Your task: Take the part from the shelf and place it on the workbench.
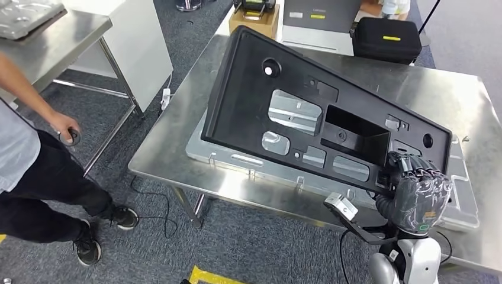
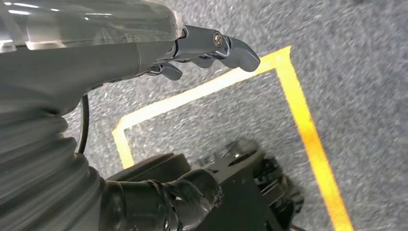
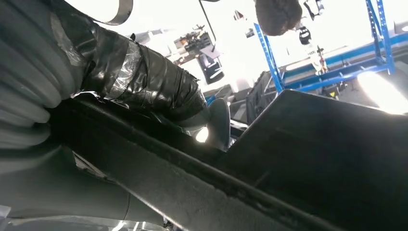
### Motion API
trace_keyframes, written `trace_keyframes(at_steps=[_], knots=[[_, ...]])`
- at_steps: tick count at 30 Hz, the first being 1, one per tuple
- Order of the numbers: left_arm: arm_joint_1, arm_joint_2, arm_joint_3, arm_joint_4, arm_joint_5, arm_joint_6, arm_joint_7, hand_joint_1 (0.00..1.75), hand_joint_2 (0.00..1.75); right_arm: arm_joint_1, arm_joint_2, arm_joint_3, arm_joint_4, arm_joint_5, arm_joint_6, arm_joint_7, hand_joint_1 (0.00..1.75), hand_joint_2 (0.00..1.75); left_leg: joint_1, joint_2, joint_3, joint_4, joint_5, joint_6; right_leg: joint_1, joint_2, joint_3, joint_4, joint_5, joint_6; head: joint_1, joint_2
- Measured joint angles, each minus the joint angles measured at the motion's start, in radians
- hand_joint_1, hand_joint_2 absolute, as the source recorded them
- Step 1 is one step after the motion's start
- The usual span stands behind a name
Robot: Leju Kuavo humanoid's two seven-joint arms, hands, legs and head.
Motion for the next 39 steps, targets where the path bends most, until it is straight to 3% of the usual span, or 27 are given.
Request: trace_keyframes(at_steps=[5,7,9,10,11,12,14,16,19,21,24,25,26,27,29,30,32,34,36,39], knots=[[-0.004,0.000,0.000,0.000,-0.003,-0.002,0.002,0.00,1.75,-0.008,-0.007,0.014,0.009,0.000,0.000,0.006,1.75,1.75,0.001,0.005,-0.003,0.020,-0.026,-0.023,0.004,0.002,0.018,-0.031,-0.017,-0.028,-0.002,0.000],[-0.004,0.000,0.000,0.000,-0.008,-0.006,0.001,0.00,1.75,-0.014,-0.009,0.022,0.012,0.000,0.000,0.008,1.73,1.75,0.003,0.008,-0.049,0.114,-0.071,-0.030,0.002,-0.001,0.029,-0.036,-0.021,-0.039,-0.003,0.000],[-0.003,0.000,0.000,0.000,-0.016,-0.012,0.003,0.00,1.75,-0.020,-0.009,0.033,0.017,0.000,0.000,0.010,1.71,1.75,0.003,0.009,-0.127,0.246,-0.112,-0.034,0.004,-0.002,0.034,-0.036,-0.026,-0.045,-0.004,0.000],[-0.002,0.000,0.000,0.000,-0.020,-0.015,0.006,0.00,1.75,-0.023,-0.010,0.038,0.020,0.001,0.000,0.010,1.71,1.75,0.003,0.009,-0.156,0.283,-0.112,-0.034,0.005,-0.001,0.037,-0.036,-0.029,-0.046,-0.004,0.000],[-0.001,0.000,0.000,0.000,-0.023,-0.016,0.008,0.00,1.75,-0.027,-0.010,0.043,0.023,0.004,0.001,0.011,1.71,1.75,0.003,0.009,-0.169,0.287,-0.093,-0.032,0.006,0.000,0.040,-0.035,-0.031,-0.047,-0.004,0.000],[-0.001,0.000,0.000,0.000,-0.024,-0.016,0.010,0.00,1.75,-0.032,-0.010,0.050,0.027,0.008,0.001,0.012,1.71,1.75,0.003,0.009,-0.163,0.251,-0.055,-0.029,0.007,0.001,0.044,-0.035,-0.034,-0.046,-0.004,0.000],[-0.002,0.000,0.000,0.000,-0.025,-0.014,0.014,0.00,0.87,-0.046,-0.010,0.062,0.035,0.023,0.004,0.019,1.71,1.75,0.001,0.009,-0.115,0.120,0.027,-0.019,0.009,0.003,0.054,-0.035,-0.041,-0.042,-0.004,0.000],[-0.006,0.000,0.000,0.000,-0.025,-0.011,0.020,0.00,0.00,-0.066,-0.010,0.073,0.042,0.047,0.014,0.030,1.73,1.75,-0.005,0.009,-0.079,0.030,0.056,-0.011,0.011,0.004,0.056,-0.034,-0.044,-0.034,-0.004,0.000],[-0.009,0.000,0.000,0.000,-0.033,-0.001,0.037,0.00,0.00,-0.103,-0.011,0.091,0.056,0.102,0.040,0.059,1.75,1.75,-0.006,0.009,-0.074,0.008,0.058,-0.002,0.011,0.004,0.053,-0.039,-0.041,-0.017,-0.003,0.000],[-0.011,-0.001,0.000,0.000,-0.043,0.004,0.046,0.00,0.00,-0.132,-0.014,0.102,0.071,0.140,0.056,0.078,1.74,1.75,-0.001,0.010,-0.069,-0.005,0.066,0.009,0.011,0.002,0.040,-0.011,-0.062,-0.009,-0.003,0.000],[-0.016,-0.004,0.000,0.000,-0.059,0.006,0.057,0.00,0.00,-0.178,-0.020,0.117,0.103,0.192,0.085,0.114,1.74,1.75,0.001,0.011,-0.067,-0.010,0.068,0.017,0.010,0.001,-0.039,0.153,-0.141,-0.002,-0.003,0.000],[-0.017,-0.005,0.000,0.000,-0.064,0.006,0.061,0.00,0.00,-0.193,-0.023,0.122,0.118,0.207,0.097,0.127,1.75,1.75,0.000,0.011,-0.067,-0.009,0.068,0.018,0.010,0.001,-0.065,0.201,-0.153,0.000,-0.003,0.000],[-0.018,-0.006,0.000,0.000,-0.069,0.007,0.064,0.00,0.00,-0.210,-0.026,0.127,0.135,0.221,0.108,0.139,1.75,1.75,0.000,0.010,-0.066,-0.008,0.067,0.018,0.009,0.001,-0.077,0.218,-0.146,0.002,-0.003,0.000],[-0.018,-0.007,0.000,0.000,-0.074,0.007,0.067,0.00,0.00,-0.229,-0.031,0.132,0.151,0.234,0.118,0.150,1.75,1.75,0.000,0.010,-0.066,-0.006,0.065,0.017,0.008,0.001,-0.070,0.196,-0.120,0.002,-0.003,0.000],[-0.021,-0.009,0.000,0.000,-0.083,0.006,0.073,0.00,0.00,-0.269,-0.040,0.142,0.182,0.260,0.135,0.174,1.75,1.75,0.000,0.008,-0.066,-0.001,0.061,0.013,0.006,0.001,-0.017,0.075,-0.051,-0.002,-0.003,0.000],[-0.023,-0.010,0.000,0.000,-0.089,0.005,0.076,0.00,0.00,-0.293,-0.045,0.147,0.198,0.275,0.145,0.189,1.75,1.75,-0.002,0.007,-0.068,0.004,0.059,0.009,0.008,0.001,0.009,0.016,-0.029,-0.005,-0.003,0.000],[-0.026,-0.012,0.000,0.000,-0.098,0.004,0.081,0.00,0.00,-0.336,-0.054,0.155,0.231,0.299,0.163,0.215,1.75,1.75,-0.006,0.007,-0.073,0.006,0.058,0.000,0.012,0.003,0.030,-0.035,-0.022,-0.011,-0.003,0.000],[-0.029,-0.013,0.000,0.000,-0.104,0.003,0.085,0.00,0.00,-0.372,-0.064,0.159,0.264,0.312,0.187,0.238,1.75,1.75,-0.007,0.007,-0.075,0.005,0.059,-0.010,0.012,0.004,0.029,-0.039,-0.020,-0.020,-0.004,0.000],[-0.031,-0.013,0.000,0.000,-0.111,0.002,0.089,0.00,0.00,-0.409,-0.072,0.161,0.297,0.317,0.212,0.256,1.74,1.75,-0.006,0.007,-0.086,0.033,0.038,-0.019,0.007,0.003,0.032,-0.045,-0.016,-0.032,-0.005,0.000],[-0.034,-0.013,0.000,0.000,-0.116,0.002,0.092,0.00,0.00,-0.452,-0.081,0.161,0.343,0.318,0.233,0.276,1.73,1.75,-0.002,0.009,-0.163,0.197,-0.042,-0.030,0.006,0.001,0.035,-0.048,-0.016,-0.043,-0.006,0.000]])
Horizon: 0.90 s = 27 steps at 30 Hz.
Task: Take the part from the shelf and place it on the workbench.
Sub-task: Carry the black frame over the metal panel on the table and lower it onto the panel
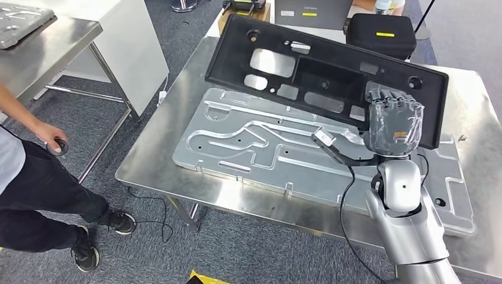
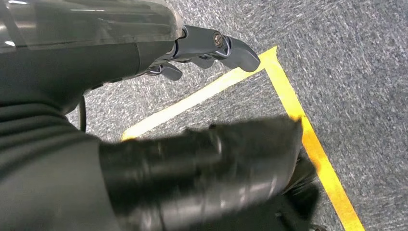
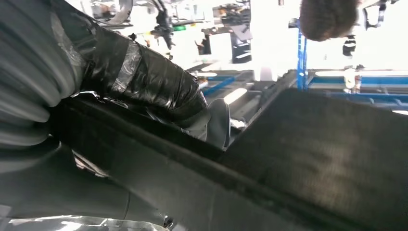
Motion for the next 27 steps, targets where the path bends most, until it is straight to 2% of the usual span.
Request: trace_keyframes(at_steps=[1,2,3,5,6,7,8,10,12,14,16,17,18,19,20,22,23,24,27], knots=[[0.000,0.000,0.000,0.000,-0.002,0.000,0.001,0.00,0.00,-0.008,-0.003,0.000,0.013,0.000,0.006,0.009,1.72,1.75,0.001,0.000,-0.028,0.054,-0.016,-0.002,0.001,0.000,0.000,0.000,-0.001,-0.001,0.000,0.000],[0.001,0.000,0.000,0.000,-0.003,0.000,0.003,0.00,0.00,-0.014,-0.007,0.000,0.026,0.001,0.011,0.018,1.73,1.75,0.002,0.000,-0.044,0.081,-0.015,-0.002,0.001,0.000,0.001,0.001,-0.002,-0.002,0.000,0.000],[0.001,0.000,0.000,0.000,-0.005,0.000,0.003,0.00,0.00,-0.018,-0.012,0.000,0.039,0.002,0.016,0.028,1.73,1.75,0.002,0.000,-0.042,0.069,0.005,-0.001,0.002,0.000,0.003,0.002,-0.003,-0.001,0.000,0.000],[0.000,0.000,0.000,0.000,-0.006,0.000,0.004,0.00,0.00,-0.021,-0.025,0.000,0.061,0.003,0.019,0.044,1.72,1.75,0.002,0.000,0.007,-0.049,0.077,0.007,0.002,0.000,0.008,0.002,-0.007,0.002,0.000,0.000],[-0.001,0.000,0.000,0.000,-0.006,0.000,0.004,0.00,0.00,-0.022,-0.031,0.000,0.070,0.003,0.018,0.048,1.72,1.75,0.000,0.000,0.036,-0.112,0.103,0.011,0.004,0.000,0.010,0.003,-0.010,0.006,0.000,0.000],[-0.001,0.000,0.000,0.000,-0.007,-0.001,0.004,0.00,0.00,-0.023,-0.038,0.000,0.079,0.003,0.017,0.050,1.72,1.75,-0.002,0.000,0.057,-0.158,0.116,0.015,0.005,0.000,0.009,0.004,-0.011,0.010,0.000,0.000],[-0.001,0.000,0.000,0.000,-0.007,-0.001,0.004,0.00,0.00,-0.024,-0.044,0.000,0.087,0.003,0.017,0.052,1.72,1.75,-0.004,-0.001,0.067,-0.182,0.118,0.018,0.006,0.000,0.008,0.004,-0.012,0.014,0.001,0.000],[0.000,0.000,0.000,0.000,-0.007,-0.001,0.002,0.00,0.00,-0.022,-0.055,-0.001,0.101,0.003,0.015,0.059,1.71,1.75,-0.006,-0.001,0.071,-0.191,0.117,0.023,0.007,0.001,0.007,0.000,-0.010,0.025,0.001,0.000],[-0.001,-0.001,0.000,0.000,-0.005,-0.001,-0.003,0.00,0.00,-0.002,-0.064,-0.005,0.108,0.002,0.002,0.066,1.71,1.75,-0.002,0.000,0.079,-0.204,0.122,0.035,0.005,0.001,0.004,0.013,-0.022,0.035,0.001,0.000],[-0.001,-0.001,0.000,0.000,-0.003,0.000,-0.007,0.00,0.00,0.032,-0.070,-0.013,0.110,0.002,-0.022,0.072,1.71,1.75,0.001,0.000,0.087,-0.214,0.125,0.047,0.003,0.001,-0.034,0.096,-0.069,0.044,0.002,0.000],[0.001,-0.002,0.000,0.000,0.002,0.000,-0.007,0.00,0.00,0.072,-0.072,-0.018,0.112,0.005,-0.040,0.077,1.71,1.75,0.001,0.000,0.088,-0.214,0.122,0.052,0.002,0.001,-0.100,0.217,-0.117,0.050,0.002,0.000],[0.002,-0.002,0.000,0.000,0.005,0.000,-0.007,0.00,0.00,0.093,-0.072,-0.020,0.113,0.007,-0.044,0.079,1.72,1.75,0.001,-0.001,0.089,-0.212,0.120,0.052,0.001,0.001,-0.121,0.251,-0.121,0.053,0.002,0.000],[0.002,-0.003,0.000,0.000,0.008,0.001,-0.008,0.00,0.00,0.115,-0.072,-0.022,0.113,0.010,-0.045,0.081,1.72,1.75,0.002,-0.001,0.089,-0.210,0.118,0.051,-0.001,0.001,-0.126,0.251,-0.106,0.055,0.002,0.000],[0.002,-0.003,0.000,0.000,0.011,0.002,-0.008,0.00,0.00,0.136,-0.071,-0.024,0.112,0.012,-0.045,0.085,1.71,1.75,0.002,-0.002,0.090,-0.206,0.114,0.049,-0.004,0.000,-0.111,0.214,-0.076,0.056,0.002,0.000],[0.002,-0.004,0.000,0.000,0.013,0.002,-0.008,0.00,0.00,0.156,-0.071,-0.026,0.110,0.014,-0.045,0.090,1.70,1.75,0.003,-0.002,0.090,-0.201,0.109,0.046,-0.006,-0.001,-0.083,0.151,-0.041,0.056,0.002,0.000],[0.002,-0.006,0.000,0.000,0.016,0.003,-0.009,0.00,0.00,0.189,-0.070,-0.028,0.104,0.015,-0.044,0.111,1.70,1.75,-0.001,-0.003,0.089,-0.190,0.100,0.036,-0.004,-0.001,-0.032,0.045,-0.001,0.051,0.002,0.000],[0.002,-0.006,0.000,0.000,0.017,0.004,-0.009,0.00,0.00,0.203,-0.070,-0.027,0.101,0.015,-0.042,0.125,1.70,1.75,-0.003,-0.003,0.088,-0.187,0.097,0.032,-0.002,0.000,-0.020,0.020,0.003,0.046,0.001,0.000],[0.002,-0.006,0.000,0.000,0.019,0.004,-0.010,0.00,0.00,0.215,-0.069,-0.027,0.099,0.016,-0.039,0.140,1.70,1.75,-0.005,-0.003,0.088,-0.187,0.096,0.027,0.001,0.001,-0.018,0.016,-0.001,0.041,0.001,0.000],[0.002,-0.006,0.000,0.000,0.027,0.006,-0.013,0.00,0.00,0.249,-0.070,-0.021,0.095,0.016,-0.027,0.179,1.69,1.75,-0.003,-0.002,0.087,-0.175,0.082,0.013,-0.002,0.001,-0.013,0.010,0.001,0.021,0.000,0.000]])
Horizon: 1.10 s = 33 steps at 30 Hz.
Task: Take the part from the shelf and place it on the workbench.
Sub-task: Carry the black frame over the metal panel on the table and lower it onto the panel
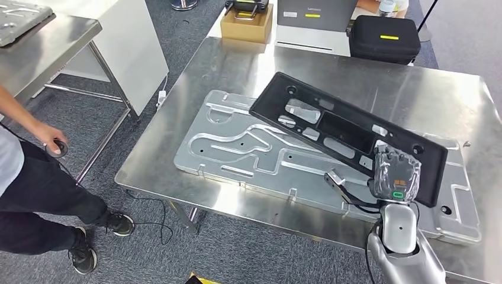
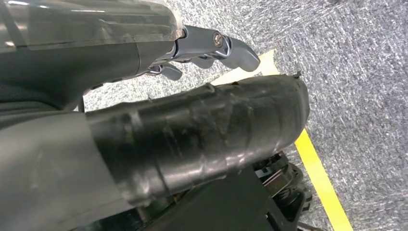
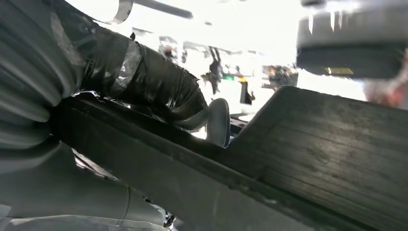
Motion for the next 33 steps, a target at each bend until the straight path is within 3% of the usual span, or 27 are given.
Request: trace_keyframes(at_steps=[2,4,5,6,7,8,10,11,12,14,16,19,20,21,22,23,25,26,28,30,31,33], knots=[[0.000,0.000,0.000,0.000,0.002,0.000,-0.001,0.00,0.00,0.015,0.000,0.008,-0.002,0.000,0.005,0.013,1.67,1.75,0.003,0.002,-0.032,0.077,-0.049,-0.009,-0.003,-0.002,0.005,-0.005,0.001,-0.012,-0.001,0.000],[0.001,0.000,0.000,0.000,0.003,0.000,-0.002,0.00,0.00,0.026,0.000,0.018,-0.003,0.000,0.014,0.023,1.65,1.75,0.005,0.002,-0.093,0.208,-0.108,-0.015,-0.001,-0.002,0.006,-0.005,0.001,-0.018,-0.001,0.000],[0.002,0.000,0.000,0.000,0.004,0.000,-0.002,0.00,0.00,0.032,-0.001,0.023,-0.003,0.000,0.021,0.030,1.65,1.75,0.005,0.002,-0.115,0.253,-0.120,-0.016,0.000,-0.002,0.006,-0.005,0.000,-0.019,-0.001,0.000],[0.003,0.000,0.000,0.000,0.006,0.000,-0.002,0.00,0.00,0.038,-0.001,0.030,-0.002,0.000,0.028,0.038,1.63,1.75,0.005,0.002,-0.122,0.266,-0.113,-0.016,0.001,-0.002,0.007,-0.004,0.000,-0.019,-0.001,0.000],[0.004,0.000,0.000,0.000,0.007,0.000,-0.002,0.00,0.00,0.043,-0.002,0.037,-0.002,0.000,0.036,0.046,1.59,1.75,0.005,0.002,-0.108,0.237,-0.089,-0.014,0.001,-0.002,0.008,-0.004,0.000,-0.019,-0.001,0.000],[0.004,0.000,0.000,0.000,0.009,0.000,-0.002,0.00,0.00,0.048,-0.002,0.043,-0.001,0.000,0.044,0.054,1.41,1.75,0.005,0.002,-0.079,0.177,-0.053,-0.011,0.001,-0.002,0.009,-0.004,-0.001,-0.018,-0.001,0.000],[0.002,0.000,0.000,0.000,0.011,0.000,-0.002,0.00,0.00,0.054,-0.002,0.057,0.000,0.000,0.056,0.066,0.65,1.75,0.003,0.002,-0.015,0.045,-0.003,-0.003,0.003,-0.001,0.010,-0.002,-0.002,-0.013,-0.001,0.000],[0.002,0.000,0.000,0.000,0.012,0.000,-0.002,0.00,0.00,0.055,-0.002,0.065,0.002,0.000,0.059,0.072,0.28,1.75,0.001,0.001,0.003,0.006,0.006,0.001,0.004,0.000,0.009,-0.002,-0.002,-0.009,-0.001,0.000],[0.002,0.000,0.000,0.000,0.013,0.000,-0.002,0.00,0.00,0.055,-0.002,0.074,0.004,0.000,0.060,0.079,0.04,1.75,-0.001,0.001,0.011,-0.011,0.006,0.004,0.006,0.001,0.009,-0.003,-0.002,-0.003,0.000,0.000],[0.002,0.000,0.000,0.000,0.016,0.000,-0.001,0.00,0.00,0.054,-0.004,0.096,0.008,0.000,0.060,0.094,0.00,1.75,-0.001,0.001,0.015,-0.020,0.010,0.013,0.006,0.001,0.011,-0.006,0.000,0.010,0.000,0.000],[0.001,0.000,0.000,0.000,0.018,0.001,-0.001,0.00,0.00,0.052,-0.008,0.119,0.011,0.000,0.060,0.107,0.00,1.75,0.003,0.002,0.020,-0.033,0.019,0.027,0.004,0.000,0.002,0.019,-0.022,0.019,0.000,0.000],[0.002,-0.001,0.000,0.000,0.019,0.001,-0.001,0.00,0.00,0.048,-0.016,0.149,0.017,0.000,0.060,0.126,0.00,1.75,0.004,0.003,0.022,-0.038,0.023,0.036,0.001,0.000,-0.068,0.178,-0.109,0.028,0.000,0.000],[0.003,-0.001,0.000,0.000,0.020,0.001,-0.001,0.00,0.00,0.048,-0.020,0.160,0.020,0.000,0.060,0.134,0.00,1.31,0.003,0.003,0.022,-0.037,0.023,0.037,0.001,-0.001,-0.090,0.226,-0.125,0.031,0.000,0.000],[0.004,-0.001,0.000,0.000,0.021,0.001,-0.001,0.00,0.00,0.049,-0.024,0.173,0.021,0.000,0.060,0.141,0.00,0.87,0.003,0.003,0.022,-0.036,0.022,0.037,0.000,-0.001,-0.099,0.246,-0.123,0.034,0.000,0.000],[0.005,-0.001,0.000,0.000,0.021,0.000,0.000,0.00,0.00,0.048,-0.029,0.185,0.023,0.000,0.059,0.148,0.00,0.44,0.004,0.003,0.022,-0.033,0.020,0.036,-0.001,-0.001,-0.089,0.228,-0.103,0.035,0.000,0.000],[0.005,-0.001,0.000,0.000,0.022,0.000,0.000,0.00,0.00,0.048,-0.035,0.195,0.023,0.001,0.058,0.152,0.00,0.00,0.004,0.002,0.022,-0.030,0.018,0.034,-0.002,-0.001,-0.062,0.176,-0.070,0.034,0.000,0.000],[0.006,-0.002,0.000,0.000,0.024,0.001,-0.001,0.00,0.00,0.044,-0.045,0.214,0.022,0.001,0.055,0.160,0.00,0.00,0.003,0.001,0.022,-0.022,0.011,0.028,-0.001,-0.002,0.000,0.052,-0.023,0.028,0.001,0.000],[0.006,-0.003,0.000,0.000,0.026,0.001,-0.001,0.00,0.00,0.042,-0.052,0.224,0.020,0.001,0.053,0.164,0.00,0.00,0.001,0.001,0.020,-0.019,0.009,0.023,0.002,-0.002,0.018,0.014,-0.015,0.023,0.000,0.000],[0.008,-0.003,0.000,0.000,0.031,0.002,-0.002,0.00,0.00,0.041,-0.064,0.242,0.012,0.001,0.049,0.165,0.00,0.00,-0.003,0.001,0.019,-0.017,0.008,0.013,0.008,0.000,0.025,-0.003,-0.017,0.013,0.000,0.000],[0.010,-0.002,0.000,0.000,0.037,0.002,-0.005,0.00,0.00,0.045,-0.073,0.254,-0.003,0.001,0.054,0.154,0.00,0.00,-0.001,0.001,0.019,-0.013,0.001,0.003,0.004,0.001,0.027,-0.006,-0.014,0.001,0.000,0.000],[0.011,-0.002,0.000,0.000,0.040,0.002,-0.006,0.00,0.00,0.048,-0.075,0.257,-0.014,0.001,0.060,0.144,0.00,0.00,0.000,0.002,0.012,0.005,-0.013,-0.003,0.002,0.001,0.028,-0.008,-0.013,-0.006,-0.001,0.000],[0.012,-0.002,0.000,0.000,0.048,0.003,-0.011,0.00,0.00,0.060,-0.080,0.260,-0.040,0.001,0.084,0.113,0.00,0.00,0.003,0.002,-0.027,0.097,-0.069,-0.012,0.000,-0.001,0.030,-0.011,-0.013,-0.016,-0.001,0.000]])
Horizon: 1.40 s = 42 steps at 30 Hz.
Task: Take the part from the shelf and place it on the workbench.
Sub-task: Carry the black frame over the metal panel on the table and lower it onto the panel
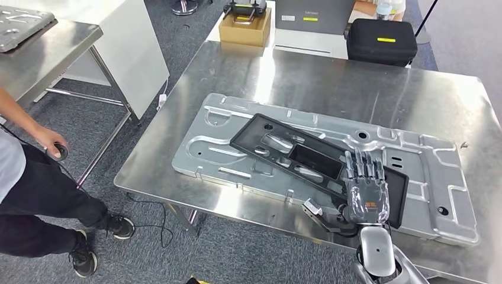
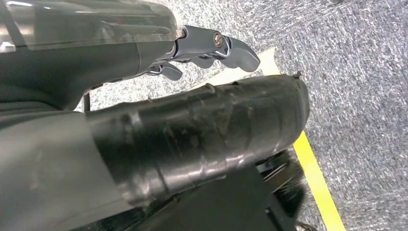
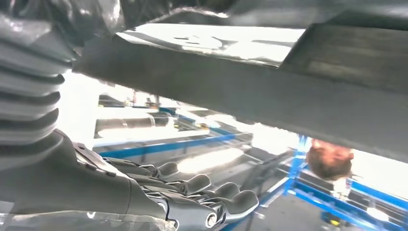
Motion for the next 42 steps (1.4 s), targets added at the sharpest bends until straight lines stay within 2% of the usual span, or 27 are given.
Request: trace_keyframes(at_steps=[2,3,4,5,7,8,9,12,13,15,17,19,20,23,24,25,27,29,30,32,33,34,35,36,38,40,42], knots=[[0.005,0.000,0.000,0.000,0.011,0.000,-0.006,0.00,0.00,0.022,-0.006,-0.004,-0.031,0.000,0.036,-0.042,0.00,0.00,0.002,0.000,-0.056,0.123,-0.054,-0.005,0.001,-0.002,0.000,0.000,-0.001,-0.004,0.000,0.000],[0.009,0.000,0.001,0.000,0.017,0.000,-0.009,0.00,0.00,0.035,-0.011,-0.009,-0.048,0.000,0.058,-0.065,0.00,0.00,0.003,0.000,-0.070,0.154,-0.058,-0.007,0.002,-0.002,0.001,0.001,-0.002,-0.004,0.000,0.000],[0.012,0.001,0.001,0.000,0.021,0.000,-0.012,0.00,0.00,0.049,-0.017,-0.016,-0.067,-0.001,0.083,-0.089,0.00,0.00,0.003,0.000,-0.067,0.149,-0.044,-0.006,0.002,-0.002,0.001,0.001,-0.002,-0.004,0.000,0.000],[0.015,0.002,0.002,0.000,0.026,0.000,-0.015,0.00,0.00,0.063,-0.026,-0.025,-0.088,-0.002,0.108,-0.112,0.00,0.00,0.003,0.000,-0.047,0.106,-0.013,-0.004,0.002,-0.002,0.003,0.001,-0.003,-0.003,0.000,0.000],[0.018,0.004,0.005,0.000,0.037,0.000,-0.022,0.00,0.00,0.089,-0.050,-0.045,-0.131,-0.006,0.155,-0.156,0.00,0.00,0.002,0.000,0.018,-0.027,0.049,0.004,0.004,0.000,0.006,0.003,-0.006,0.002,0.000,0.000],[0.020,0.005,0.008,0.000,0.042,0.000,-0.026,0.00,0.00,0.101,-0.067,-0.055,-0.153,-0.008,0.172,-0.175,0.00,0.00,0.000,-0.001,0.042,-0.077,0.064,0.008,0.005,0.000,0.005,0.004,-0.007,0.006,0.000,0.000],[0.022,0.006,0.010,0.000,0.047,0.000,-0.030,0.00,0.00,0.112,-0.084,-0.065,-0.175,-0.012,0.185,-0.191,0.00,0.00,-0.002,-0.001,0.053,-0.104,0.068,0.012,0.007,0.000,0.004,0.004,-0.007,0.011,0.000,0.000],[0.031,0.008,0.015,0.000,0.060,-0.001,-0.038,0.00,0.00,0.145,-0.133,-0.095,-0.239,-0.030,0.213,-0.223,0.00,0.00,-0.004,-0.001,0.056,-0.118,0.070,0.028,0.005,0.000,0.003,0.003,-0.006,0.028,0.001,0.000],[0.033,0.009,0.016,0.000,0.064,-0.002,-0.041,0.00,0.00,0.157,-0.150,-0.107,-0.261,-0.040,0.222,-0.231,0.00,0.00,-0.003,0.000,0.059,-0.123,0.073,0.036,0.004,0.000,-0.001,0.014,-0.016,0.032,0.001,0.000],[0.035,0.010,0.019,0.000,0.070,-0.004,-0.045,0.00,0.00,0.180,-0.183,-0.130,-0.303,-0.058,0.236,-0.241,0.00,0.00,-0.001,0.001,0.062,-0.132,0.079,0.048,0.001,0.000,-0.033,0.087,-0.064,0.039,0.002,0.000],[0.035,0.010,0.021,0.000,0.073,-0.006,-0.046,0.00,0.00,0.191,-0.200,-0.142,-0.324,-0.065,0.241,-0.244,0.00,0.00,-0.001,0.001,0.062,-0.133,0.080,0.051,0.001,0.000,-0.065,0.156,-0.105,0.042,0.002,0.000],[0.035,0.010,0.021,0.000,0.074,-0.006,-0.046,0.00,0.00,0.194,-0.203,-0.144,-0.327,-0.066,0.242,-0.245,0.00,0.00,-0.002,0.001,0.062,-0.133,0.079,0.052,0.001,0.000,-0.074,0.176,-0.114,0.043,0.002,0.000],[0.036,0.010,0.023,0.000,0.076,-0.007,-0.047,0.00,0.00,0.206,-0.211,-0.149,-0.341,-0.070,0.243,-0.247,0.00,0.00,-0.002,0.001,0.062,-0.132,0.079,0.052,0.000,0.000,-0.088,0.204,-0.118,0.044,0.002,0.000],[0.040,0.011,0.035,0.000,0.092,-0.007,-0.050,0.00,0.00,0.288,-0.254,-0.191,-0.440,-0.096,0.202,-0.257,0.00,1.31,-0.007,0.000,0.064,-0.120,0.068,0.046,0.002,-0.001,-0.024,0.084,-0.045,0.040,0.001,0.000],[0.040,0.011,0.038,0.000,0.098,-0.004,-0.051,0.00,0.00,0.316,-0.259,-0.205,-0.469,-0.103,0.166,-0.262,0.00,1.75,-0.008,-0.001,0.065,-0.117,0.065,0.041,0.005,-0.001,0.010,0.015,-0.017,0.036,0.001,0.000],[0.041,0.011,0.038,0.000,0.102,0.001,-0.051,0.00,0.00,0.339,-0.254,-0.215,-0.487,-0.109,0.117,-0.270,0.00,1.75,-0.010,-0.002,0.065,-0.117,0.064,0.036,0.007,0.000,0.014,0.005,-0.020,0.032,0.001,0.000],[0.042,0.011,0.039,0.000,0.110,0.014,-0.048,0.00,0.00,0.385,-0.223,-0.235,-0.519,-0.128,-0.017,-0.293,0.00,1.75,-0.009,-0.002,0.066,-0.118,0.063,0.026,0.008,0.000,0.015,0.002,-0.017,0.021,0.001,0.000],[0.042,0.011,0.040,0.000,0.115,0.026,-0.045,0.00,0.00,0.412,-0.167,-0.252,-0.543,-0.143,-0.135,-0.312,0.00,1.75,-0.007,-0.001,0.057,-0.093,0.040,0.014,0.005,0.001,0.018,-0.003,-0.014,0.009,0.000,0.000],[0.042,0.011,0.041,0.000,0.116,0.030,-0.043,0.00,0.00,0.422,-0.140,-0.259,-0.553,-0.145,-0.170,-0.319,0.00,1.75,-0.006,-0.001,0.040,-0.054,0.014,0.008,0.003,0.000,0.019,-0.005,-0.012,0.004,-0.001,0.000],[0.042,0.011,0.042,0.000,0.116,0.039,-0.041,0.00,0.00,0.448,-0.091,-0.269,-0.570,-0.158,-0.223,-0.335,0.00,1.75,-0.003,0.000,-0.015,0.068,-0.049,0.001,0.004,-0.002,0.019,-0.005,-0.013,-0.002,-0.003,0.000],[0.043,0.011,0.042,0.000,0.116,0.044,-0.039,0.00,0.00,0.461,-0.067,-0.273,-0.578,-0.175,-0.244,-0.351,0.00,1.75,-0.003,0.000,-0.040,0.123,-0.068,0.000,0.004,-0.003,0.018,-0.004,-0.013,-0.003,-0.003,0.000],[0.045,0.010,0.041,0.000,0.117,0.049,-0.037,0.00,0.00,0.469,-0.038,-0.278,-0.588,-0.205,-0.262,-0.380,0.00,1.75,-0.002,0.000,-0.051,0.148,-0.068,0.001,0.005,-0.002,0.019,-0.004,-0.013,-0.004,-0.003,0.000],[0.046,0.010,0.041,0.000,0.118,0.054,-0.035,0.00,0.00,0.476,-0.004,-0.286,-0.599,-0.250,-0.274,-0.424,0.00,1.75,-0.002,0.000,-0.044,0.135,-0.049,0.003,0.006,-0.001,0.020,-0.004,-0.014,-0.004,-0.003,0.000],[0.047,0.010,0.041,0.000,0.120,0.059,-0.034,0.00,0.00,0.482,0.034,-0.299,-0.611,-0.313,-0.281,-0.483,0.00,1.75,-0.003,0.000,-0.020,0.088,-0.017,0.007,0.007,0.000,0.021,-0.004,-0.014,-0.004,-0.003,0.000],[0.045,0.010,0.041,0.000,0.128,0.071,-0.033,0.00,0.00,0.497,0.115,-0.336,-0.632,-0.469,-0.288,-0.614,0.00,1.75,-0.006,0.000,0.046,-0.046,0.042,0.020,0.011,0.001,0.024,-0.003,-0.015,-0.003,-0.003,0.000],[0.044,0.010,0.041,0.000,0.134,0.080,-0.031,0.00,0.00,0.512,0.188,-0.376,-0.645,-0.595,-0.290,-0.715,0.00,1.75,-0.011,0.000,0.079,-0.117,0.058,0.027,0.013,0.001,0.023,-0.002,-0.014,0.003,-0.002,0.000],[0.045,0.009,0.041,0.000,0.138,0.085,-0.030,0.00,0.00,0.527,0.247,-0.411,-0.653,-0.663,-0.290,-0.785,0.00,1.75,-0.011,0.000,0.081,-0.127,0.061,0.030,0.014,0.001,0.021,-0.003,-0.011,0.012,-0.002,0.000]])
